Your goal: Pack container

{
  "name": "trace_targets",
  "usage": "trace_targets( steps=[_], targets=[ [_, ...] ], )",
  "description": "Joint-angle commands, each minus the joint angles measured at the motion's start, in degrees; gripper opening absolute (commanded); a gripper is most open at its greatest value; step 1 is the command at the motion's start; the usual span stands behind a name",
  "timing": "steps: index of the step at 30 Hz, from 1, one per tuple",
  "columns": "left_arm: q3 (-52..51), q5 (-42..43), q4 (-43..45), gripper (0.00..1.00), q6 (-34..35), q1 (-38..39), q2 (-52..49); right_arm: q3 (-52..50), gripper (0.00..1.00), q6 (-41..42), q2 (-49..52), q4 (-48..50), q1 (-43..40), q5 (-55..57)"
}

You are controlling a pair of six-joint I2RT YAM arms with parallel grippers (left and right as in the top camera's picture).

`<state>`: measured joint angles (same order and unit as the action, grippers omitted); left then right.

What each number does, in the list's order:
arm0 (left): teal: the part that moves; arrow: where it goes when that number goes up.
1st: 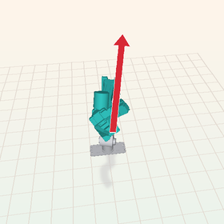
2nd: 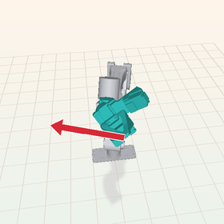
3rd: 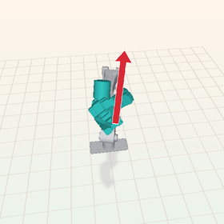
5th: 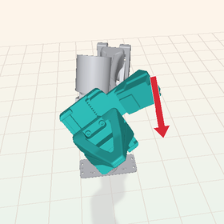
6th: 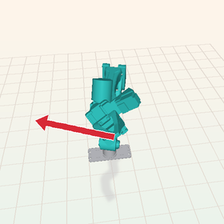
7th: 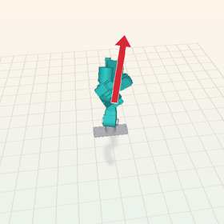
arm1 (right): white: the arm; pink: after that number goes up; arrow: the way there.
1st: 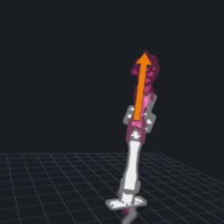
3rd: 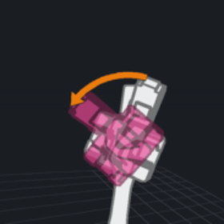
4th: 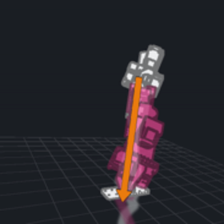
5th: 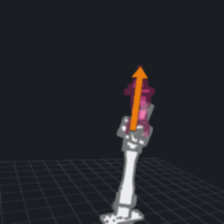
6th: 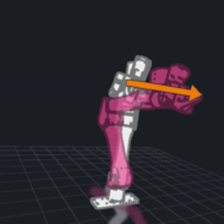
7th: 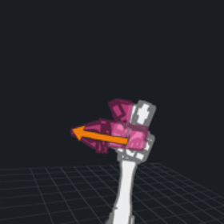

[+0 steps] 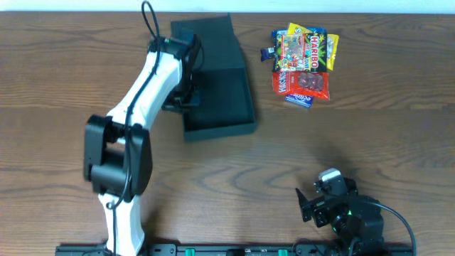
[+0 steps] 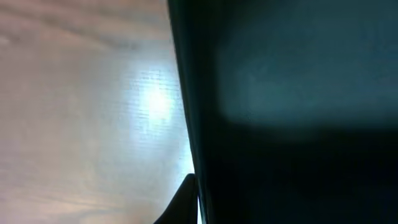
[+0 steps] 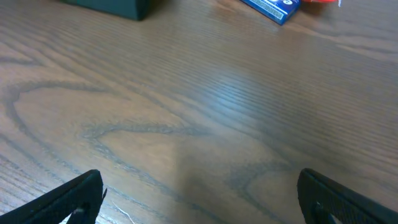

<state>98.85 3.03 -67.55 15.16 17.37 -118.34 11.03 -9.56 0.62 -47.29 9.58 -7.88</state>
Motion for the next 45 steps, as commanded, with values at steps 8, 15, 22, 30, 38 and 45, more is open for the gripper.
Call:
trace_targets(
  steps=[8,15,22,30,38,45],
  targets=[
    [-7.85,-2.16,3.76,0.06,-4.46,-0.09,5.22,-0.42,0.99,-0.79,-0.31,-0.04,-0.39,-0.07],
    [-7.85,-3.87,3.74,0.22,-4.39,-0.09,5.22,-0.42,0.99,-0.79,-0.31,-0.04,-0.39,-0.07],
    [-7.82,-3.85,2.93,0.96,-2.82,-0.09,5.60,-0.42,0.99,-0.76,-0.31,-0.04,-0.39,-0.07],
    [-5.01,-3.91,3.23,0.96,-2.75,-0.09,15.23,-0.42,0.99,-0.76,-0.31,-0.04,-0.39,-0.07],
    [-4.92,-3.89,3.87,0.95,-2.78,-0.09,26.77,-0.42,1.00,-0.79,-0.31,-0.04,-0.39,-0.07],
    [-4.94,-3.26,2.89,0.95,-2.73,-0.09,28.79,-0.42,0.99,-0.79,-0.31,0.24,-0.39,-0.04]
  ],
)
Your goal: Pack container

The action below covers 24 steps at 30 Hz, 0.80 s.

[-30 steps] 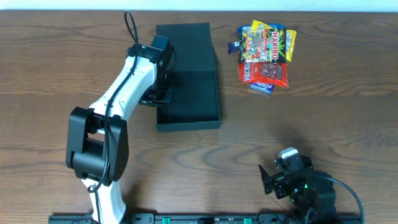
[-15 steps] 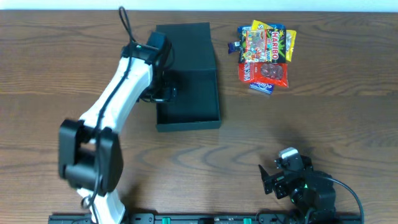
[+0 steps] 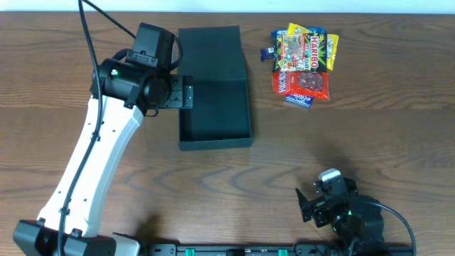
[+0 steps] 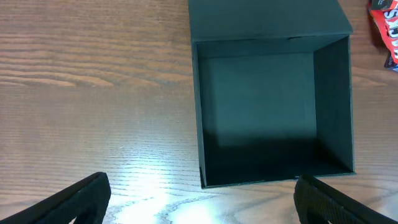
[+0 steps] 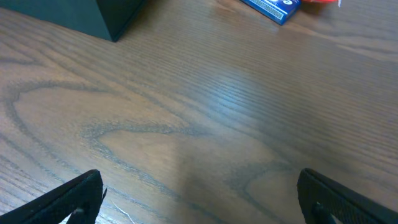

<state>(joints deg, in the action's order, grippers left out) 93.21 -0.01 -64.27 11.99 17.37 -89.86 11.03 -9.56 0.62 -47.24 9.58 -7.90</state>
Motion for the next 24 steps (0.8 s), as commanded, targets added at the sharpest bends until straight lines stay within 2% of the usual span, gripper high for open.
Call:
trace_targets(
  steps=[1,3,5,7,9,15,16,20,24],
  targets=[
    [0.70,-0.15,-0.37,0.95,0.44,-0.09,0.31,-0.42,0.99,-0.50,-0.31,1.25,-0.39,-0.46],
    [0.70,-0.15,-0.35,0.95,0.44,-0.09,0.31,-0.42,0.99,3.48,-0.31,6.14,-0.39,-5.35],
    [0.70,-0.15,-0.44,0.95,0.44,-0.09,0.31,-0.42,0.99,16.61,-0.31,13.79,-0.39,-15.26],
    [0.70,-0.13,-0.44,0.95,0.44,-0.09,0.31,-0.42,0.99,32.06,-0.31,16.31,-0.39,-21.77],
    [0.70,-0.13,-0.35,0.95,0.44,-0.09,0.31,-0.42,1.00,42.97,-0.31,16.33,-0.39,-23.63],
    [0.70,1.27,-0.20,0.95,0.44,-0.09,0.31,-0.42,0.99,65.42,-0.31,18.67,-0.39,-22.99],
    [0.70,1.62,-0.11,0.95,0.44,-0.09,0.31,-0.42,0.99,66.93,-0.31,19.34,-0.39,-22.23],
    [0.70,1.53,1.11,0.95,0.44,-0.09,0.31,-0.42,0.99,62.90,0.11,26.56,-0.42,-18.29],
    [0.70,0.85,4.13,0.95,0.42,-0.09,0.22,0.31,0.99,62.75,6.86,29.81,-0.44,-14.32]
  ],
)
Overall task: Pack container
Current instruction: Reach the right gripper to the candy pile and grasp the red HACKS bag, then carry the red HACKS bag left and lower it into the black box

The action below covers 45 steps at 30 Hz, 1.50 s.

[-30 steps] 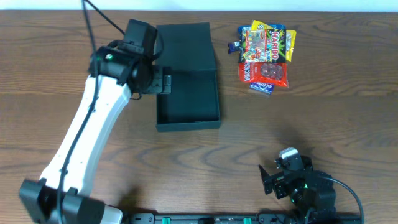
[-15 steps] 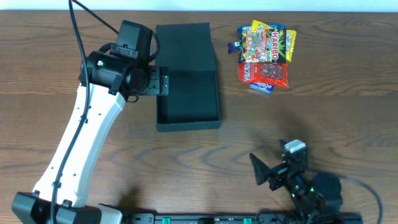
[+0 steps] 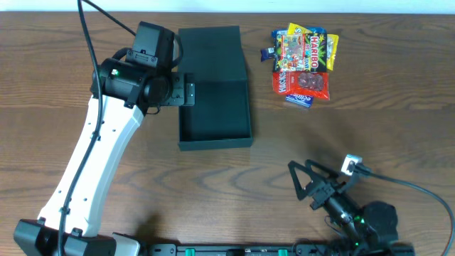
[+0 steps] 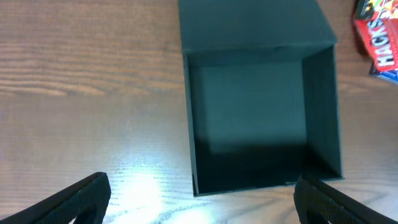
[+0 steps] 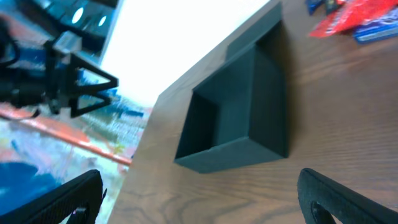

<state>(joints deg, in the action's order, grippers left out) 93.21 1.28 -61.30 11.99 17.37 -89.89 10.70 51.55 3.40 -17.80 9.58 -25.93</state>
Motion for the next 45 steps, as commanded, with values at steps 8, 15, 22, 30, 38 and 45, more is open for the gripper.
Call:
trace_targets(
  steps=[8,15,22,30,38,45],
  targets=[
    [0.70,-7.30,9.81,0.95,-1.07,-1.29,-2.08,12.13,0.99,-2.73,38.69,7.28,-3.17,10.56],
    [0.70,-9.60,13.55,0.95,-3.45,-5.14,-5.68,35.69,0.99,-3.56,70.73,-0.92,-4.42,11.23],
    [0.70,-9.57,13.42,0.95,-3.45,-9.66,-8.20,55.01,0.92,1.75,90.97,-7.52,-4.42,15.72],
    [0.70,-9.18,16.55,0.95,-4.52,-13.49,-8.98,70.25,0.92,7.39,104.19,-20.59,-4.42,18.40],
    [0.70,-9.11,17.14,0.95,-5.79,-16.52,-9.11,74.97,0.91,9.75,111.27,-19.93,-5.03,18.45],
    [0.70,-4.98,17.68,0.95,-5.75,-19.08,-9.11,75.01,0.78,10.14,113.13,-18.64,-6.29,18.69]
  ],
)
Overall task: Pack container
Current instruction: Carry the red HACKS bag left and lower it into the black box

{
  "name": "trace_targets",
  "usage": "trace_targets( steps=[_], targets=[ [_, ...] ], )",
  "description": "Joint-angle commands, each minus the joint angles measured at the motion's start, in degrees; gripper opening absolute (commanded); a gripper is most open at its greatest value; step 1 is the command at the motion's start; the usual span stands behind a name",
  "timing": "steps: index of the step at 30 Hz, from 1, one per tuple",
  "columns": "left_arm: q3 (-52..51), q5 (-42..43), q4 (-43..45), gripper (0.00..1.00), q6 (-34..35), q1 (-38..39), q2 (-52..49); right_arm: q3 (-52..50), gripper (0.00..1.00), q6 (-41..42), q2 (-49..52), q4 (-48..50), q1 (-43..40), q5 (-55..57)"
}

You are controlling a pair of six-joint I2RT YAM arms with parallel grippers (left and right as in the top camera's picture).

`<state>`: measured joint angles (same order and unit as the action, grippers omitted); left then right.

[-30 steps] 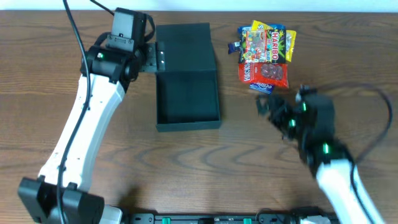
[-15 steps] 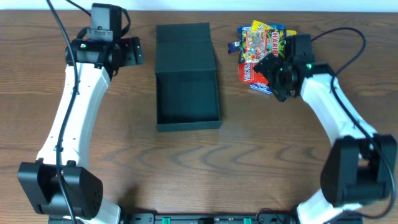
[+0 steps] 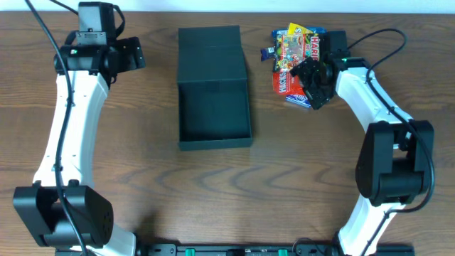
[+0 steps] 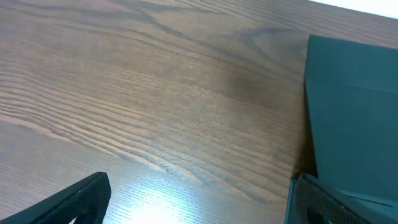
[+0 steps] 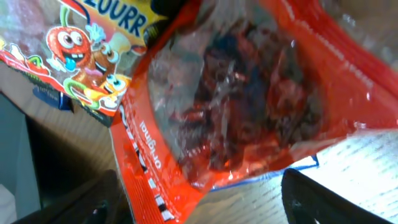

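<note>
The black box (image 3: 213, 99) stands open mid-table, its lid flap (image 3: 208, 39) lying flat behind it. A pile of snack packets (image 3: 302, 50) lies at the back right. My right gripper (image 3: 313, 84) hangs open low over the pile. In the right wrist view its fingers (image 5: 329, 199) straddle the lower edge of a red bag (image 5: 236, 106) of dark sweets, not closed on it. My left gripper (image 3: 131, 55) is open over bare wood left of the box; the box's wall (image 4: 354, 112) shows at the right of its view.
A blue packet (image 5: 305, 163) peeks from under the red bag, and a bright cartoon-printed packet (image 5: 93, 43) lies beside it. A yellow Haribo bag (image 3: 314, 44) tops the pile. Both arms' cables loop over the table's back edge.
My left gripper has moved from beside the box's left wall to the back left of the table. My right arm has moved from the front edge to the snack pile, open over the red bag.
First my left gripper was pressed against the left wall of the skewed box while the right arm sat folded at the front. Then the box stood straight with the left gripper open beside it. Then the right arm had lifted; now it is at the snacks.
</note>
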<state>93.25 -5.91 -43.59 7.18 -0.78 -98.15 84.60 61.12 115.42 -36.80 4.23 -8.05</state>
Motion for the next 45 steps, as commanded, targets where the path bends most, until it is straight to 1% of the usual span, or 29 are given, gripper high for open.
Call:
trace_targets(
  steps=[1,3,8,10,14,16,19,23,26,28,33,35,40,41,44,45],
  targets=[
    [0.66,2.69,-0.02,0.95,-0.92,-1.25,-0.85,1.11,0.77,0.57,1.46,0.37,-1.20,0.74],
    [0.66,2.82,0.17,0.95,-0.94,-1.77,-0.85,1.11,0.75,0.55,2.43,0.31,-1.55,-0.17],
    [0.66,2.82,0.55,0.95,-0.94,-2.38,-0.85,1.11,0.63,0.55,3.65,0.37,-2.16,-1.03],
    [0.66,2.84,0.57,0.95,-0.94,-2.38,-0.85,1.11,0.49,0.55,3.74,0.39,-2.34,-1.03],
    [0.66,2.82,0.59,0.95,-0.92,-2.38,-0.85,1.11,0.24,0.55,3.74,0.76,-2.82,-1.22],
    [0.66,2.84,0.59,0.95,-0.92,-2.38,-0.85,1.11,0.17,0.55,3.74,0.79,-2.82,-1.22],
    [0.66,2.82,0.59,0.95,-0.94,-2.38,-0.85,1.14,0.02,0.55,3.74,0.72,-2.82,-2.27],
    [0.66,2.82,0.61,0.95,-0.94,-2.38,-0.85,2.40,0.01,0.07,3.74,-1.46,-2.80,-5.60],
    [0.66,2.80,0.74,0.96,-0.94,-2.38,-0.85,5.55,0.01,-3.02,3.58,-5.64,-2.80,-5.68],
    [0.66,2.80,0.81,0.95,-0.94,-2.38,-0.85,8.50,0.01,-6.75,3.26,-8.24,-2.64,-5.68],
    [0.66,2.80,0.81,0.95,-0.94,-2.49,-0.85,18.73,0.01,-20.20,2.34,-13.88,-0.70,-6.47],
    [0.66,2.78,0.81,0.96,-0.96,-2.56,-0.85,22.01,0.01,-29.46,2.25,-13.49,0.85,-10.78],
    [0.66,2.75,0.81,0.95,-1.01,-2.60,-0.85,26.58,0.01,-47.56,2.25,-13.31,5.95,-20.31],
    [0.66,2.71,0.85,0.95,-1.01,-2.62,-0.85,26.75,0.01,-54.38,2.25,-13.05,7.54,-25.05],
    [0.66,2.71,1.07,0.95,-1.03,-2.64,-0.85,26.67,0.01,-70.20,2.29,-13.79,12.04,-36.48],
    [0.66,2.69,1.11,0.95,-1.03,-2.64,-0.85,26.64,0.01,-71.84,2.29,-13.90,13.18,-37.16]
  ],
)
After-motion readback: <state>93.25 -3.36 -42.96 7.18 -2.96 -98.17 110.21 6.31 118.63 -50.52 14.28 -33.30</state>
